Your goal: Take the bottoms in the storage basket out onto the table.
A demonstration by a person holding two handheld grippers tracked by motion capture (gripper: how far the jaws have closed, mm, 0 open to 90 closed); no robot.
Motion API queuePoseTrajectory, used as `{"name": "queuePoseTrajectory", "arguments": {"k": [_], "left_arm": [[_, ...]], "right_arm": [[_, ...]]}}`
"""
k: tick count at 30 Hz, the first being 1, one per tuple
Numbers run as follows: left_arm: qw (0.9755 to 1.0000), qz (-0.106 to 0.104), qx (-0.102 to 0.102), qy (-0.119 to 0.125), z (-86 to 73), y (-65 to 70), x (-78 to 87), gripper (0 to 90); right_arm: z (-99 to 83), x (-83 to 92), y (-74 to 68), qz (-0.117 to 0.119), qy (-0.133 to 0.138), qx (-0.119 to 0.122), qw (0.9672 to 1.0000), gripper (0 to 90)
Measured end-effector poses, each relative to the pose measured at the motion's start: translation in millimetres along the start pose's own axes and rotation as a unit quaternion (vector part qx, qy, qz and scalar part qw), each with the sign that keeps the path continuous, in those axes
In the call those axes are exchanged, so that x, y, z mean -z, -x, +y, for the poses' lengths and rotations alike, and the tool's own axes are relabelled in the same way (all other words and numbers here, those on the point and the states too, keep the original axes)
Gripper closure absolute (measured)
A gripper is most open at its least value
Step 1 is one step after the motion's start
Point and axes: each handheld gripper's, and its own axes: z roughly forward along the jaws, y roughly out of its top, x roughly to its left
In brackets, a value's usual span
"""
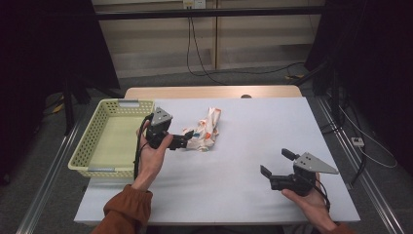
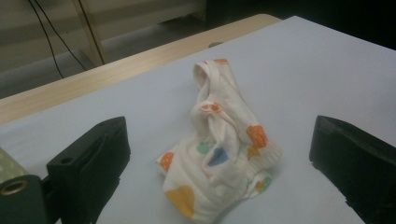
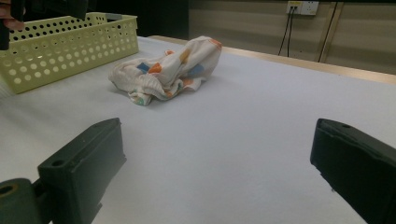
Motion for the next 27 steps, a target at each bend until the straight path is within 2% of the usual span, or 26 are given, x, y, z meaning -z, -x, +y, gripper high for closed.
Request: {"name": "queuePoseTrajectory", "arguments": {"k": [2,10,14,27], "left_arm": [[0.9999,-0.009,-0.004,0.003,-0.9,0.1,4.3,4.9],[0.9996,-0.002,-0.019,0.023,-3.1,5.3,21.0,6.0],[0.9994,0.002,-0.018,0.029,-4.2,6.3,27.6,5.7],[0.9994,0.016,-0.017,0.026,-14.1,3.9,44.1,5.7]], "right_arm": [[0.1,0.0,-0.4,0.000,0.001,-0.001,1.0000,2.7],[0.1,0.0,-0.2,0.000,0.000,0.001,1.0000,2.7],[0.1,-0.1,-0.1,-0.001,0.000,0.001,1.0000,2.7],[0.1,-0.5,-0.4,-0.001,0.000,0.002,1.0000,2.8]]}}
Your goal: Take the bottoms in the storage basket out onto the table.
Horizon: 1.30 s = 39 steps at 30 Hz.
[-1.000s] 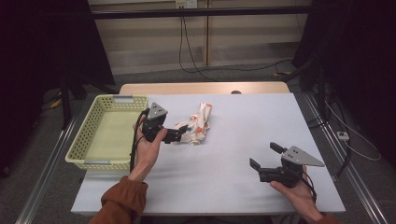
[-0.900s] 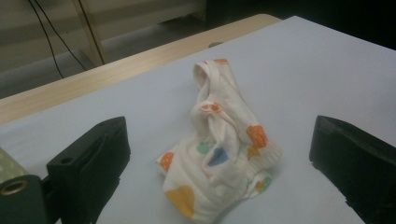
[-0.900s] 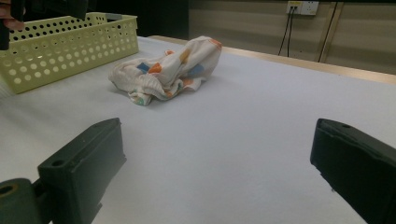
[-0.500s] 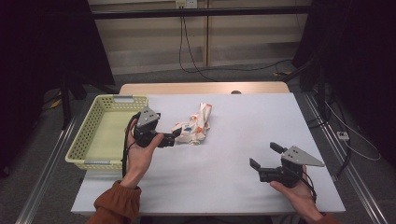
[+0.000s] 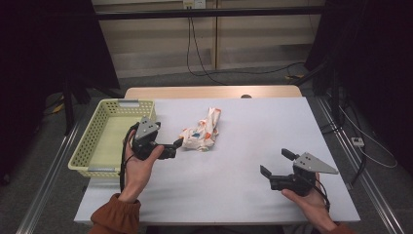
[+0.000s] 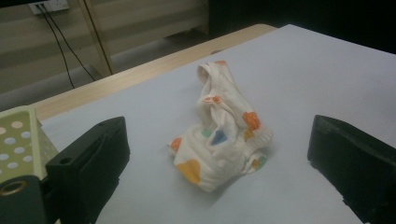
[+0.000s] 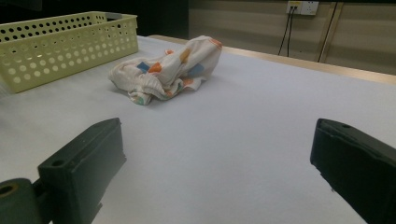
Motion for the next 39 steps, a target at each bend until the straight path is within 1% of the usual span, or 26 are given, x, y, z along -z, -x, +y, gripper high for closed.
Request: {"name": "queuePoseTrajectory", "arguments": {"k": [6,9,10,12,20,23,24,28,33,35,37,39], "left_arm": [[1.0000,0.005,-0.006,0.002,-1.7,-2.5,9.7,5.7],[0.9999,0.013,0.003,0.008,-2.3,-6.2,13.7,5.8],[0.9998,0.015,0.004,0.009,-2.9,-7.0,14.7,5.9],[0.9998,0.019,0.000,0.004,-4.4,-7.3,16.9,5.9],[0.9999,0.015,0.000,-0.006,-15.4,-5.0,27.5,5.9],[0.9999,0.015,-0.002,-0.006,-18.6,-3.6,32.0,5.9],[0.9999,0.015,-0.001,-0.008,-19.6,-3.0,33.2,5.9],[0.9997,0.016,-0.007,-0.020,-25.0,-1.9,35.1,6.3],[0.9997,0.014,-0.006,-0.019,-32.1,2.0,38.9,6.3],[0.9998,0.009,-0.006,-0.019,-35.0,3.6,40.3,6.3],[0.9998,-0.002,0.000,-0.022,-38.3,4.4,40.8,6.3],[0.9997,0.005,-0.001,-0.023,-41.3,5.0,41.2,6.4]], "right_arm": [[0.0,0.0,0.0,0.000,0.000,0.000,1.0000,2.8],[0.0,-0.6,-0.3,-0.001,-0.001,-0.001,1.0000,2.8],[0.0,-0.6,-0.4,-0.001,-0.001,0.000,1.0000,2.8],[0.1,-0.6,-0.5,-0.001,-0.001,0.000,1.0000,2.8],[-0.1,-0.9,-0.5,0.000,-0.001,-0.001,1.0000,2.8],[-0.1,-1.2,-0.3,0.002,-0.002,0.000,1.0000,2.8],[-0.1,-1.2,-0.4,0.002,-0.002,0.000,1.0000,2.8],[-0.2,-1.3,-0.2,0.002,-0.002,0.001,1.0000,2.8],[-0.2,-1.4,-0.1,0.001,-0.002,0.001,1.0000,2.8],[-0.2,-1.3,-0.2,0.001,-0.002,0.001,1.0000,2.8],[-0.2,-1.4,-0.3,0.001,-0.003,0.001,1.0000,2.8],[-0.2,-1.4,-0.5,0.000,-0.003,0.002,1.0000,2.8]]}}
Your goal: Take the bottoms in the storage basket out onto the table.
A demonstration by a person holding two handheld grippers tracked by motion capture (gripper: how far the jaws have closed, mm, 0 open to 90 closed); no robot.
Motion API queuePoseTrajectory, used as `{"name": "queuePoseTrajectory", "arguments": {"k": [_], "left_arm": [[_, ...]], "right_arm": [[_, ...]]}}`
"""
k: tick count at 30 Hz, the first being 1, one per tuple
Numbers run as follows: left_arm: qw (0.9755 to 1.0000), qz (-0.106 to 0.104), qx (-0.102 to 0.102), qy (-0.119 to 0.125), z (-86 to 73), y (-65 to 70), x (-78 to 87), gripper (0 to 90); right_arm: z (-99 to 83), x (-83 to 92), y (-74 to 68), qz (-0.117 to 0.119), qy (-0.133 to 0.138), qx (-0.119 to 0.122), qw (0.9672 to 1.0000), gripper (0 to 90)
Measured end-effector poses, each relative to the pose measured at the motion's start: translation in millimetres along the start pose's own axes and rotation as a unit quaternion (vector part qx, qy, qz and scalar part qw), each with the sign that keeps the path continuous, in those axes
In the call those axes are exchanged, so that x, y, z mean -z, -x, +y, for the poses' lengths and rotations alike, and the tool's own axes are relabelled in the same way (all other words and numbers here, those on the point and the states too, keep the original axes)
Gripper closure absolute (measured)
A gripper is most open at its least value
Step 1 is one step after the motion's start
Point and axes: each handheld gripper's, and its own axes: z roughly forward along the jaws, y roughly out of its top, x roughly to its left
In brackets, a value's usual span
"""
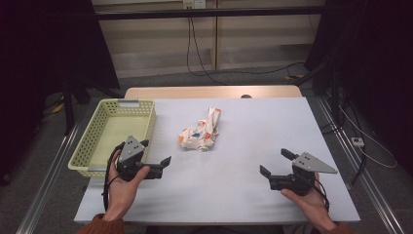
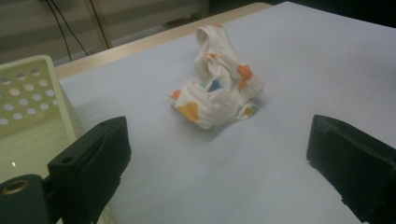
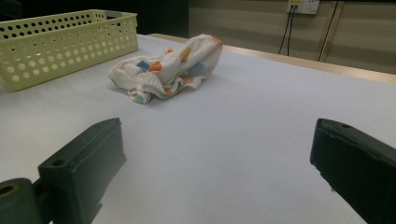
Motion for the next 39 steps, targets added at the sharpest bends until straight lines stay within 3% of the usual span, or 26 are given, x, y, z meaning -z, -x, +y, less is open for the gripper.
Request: {"name": "queuePoseTrajectory", "arguments": {"k": [7,18,22,25,29,35,39], "left_arm": [[0.9999,0.008,0.008,0.002,-11.2,2.8,-0.5,6.4],[0.9999,0.010,0.002,0.014,-25.4,14.4,4.1,7.1],[0.9998,0.012,0.015,0.009,-35.4,12.7,1.6,7.1],[0.9999,0.007,0.009,0.010,-37.2,14.5,4.0,6.7],[0.9997,0.017,0.007,0.016,-41.6,17.3,10.4,6.3],[0.9985,0.035,0.026,0.033,-41.7,12.1,12.4,6.4],[0.9988,0.033,0.019,0.030,-41.4,13.0,11.1,6.4]], "right_arm": [[0.0,0.0,0.0,-0.001,0.000,0.000,1.0000,2.8],[-0.3,0.5,0.3,-0.002,0.000,0.000,1.0000,2.8],[-0.3,0.9,0.0,-0.003,-0.001,0.000,1.0000,2.9],[-0.5,0.9,0.1,-0.004,-0.001,0.001,1.0000,2.9],[-0.5,2.2,0.0,-0.004,0.000,0.001,1.0000,2.9],[-0.8,2.5,-0.3,-0.002,-0.001,0.006,1.0000,3.1],[-0.8,1.9,-0.2,-0.002,-0.002,0.006,1.0000,3.1]]}}
